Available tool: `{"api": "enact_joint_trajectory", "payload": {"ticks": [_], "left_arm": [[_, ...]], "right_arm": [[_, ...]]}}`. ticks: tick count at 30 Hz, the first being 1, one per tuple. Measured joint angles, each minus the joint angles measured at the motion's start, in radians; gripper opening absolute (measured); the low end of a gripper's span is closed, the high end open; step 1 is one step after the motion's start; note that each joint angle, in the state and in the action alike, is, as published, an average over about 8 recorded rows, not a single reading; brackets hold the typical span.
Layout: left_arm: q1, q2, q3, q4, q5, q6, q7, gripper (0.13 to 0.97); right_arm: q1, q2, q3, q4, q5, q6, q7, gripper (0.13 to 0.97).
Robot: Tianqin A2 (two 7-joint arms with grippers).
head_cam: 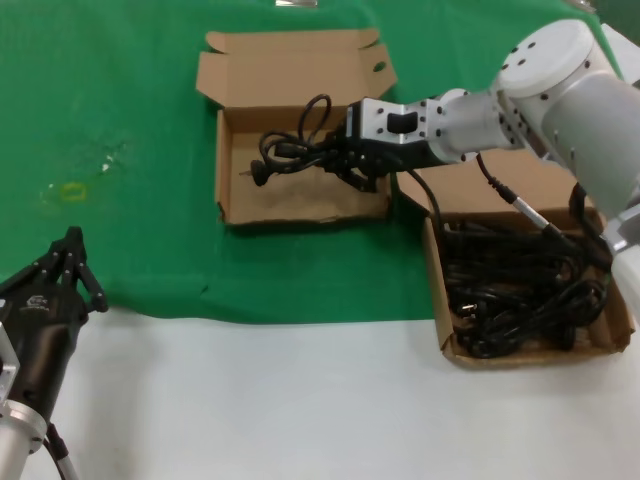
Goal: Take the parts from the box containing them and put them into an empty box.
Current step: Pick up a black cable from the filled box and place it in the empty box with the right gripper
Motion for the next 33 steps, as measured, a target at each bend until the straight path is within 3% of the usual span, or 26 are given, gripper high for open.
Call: {"api": "enact_joint_trajectory", "payload": {"ticks": [6, 22, 33], "left_arm": [[0.000, 0.000, 0.000, 0.000, 0.000, 0.000, 0.000, 0.144], [0.000, 0.000, 0.000, 0.000, 0.000, 0.000, 0.000, 0.144], [0.000, 0.000, 0.000, 0.000, 0.000, 0.000, 0.000, 0.144]], "right_arm": [[-0.018, -0.003, -0.123, 0.030, 0.122, 0.033, 0.010, 0.217], [-0.053, -0.004, -0.552, 0.096, 0.585, 0.143, -0.010, 0.217], [-0.070, -0.004, -0.631, 0.103, 0.689, 0.192, -0.048, 0.217]]}}
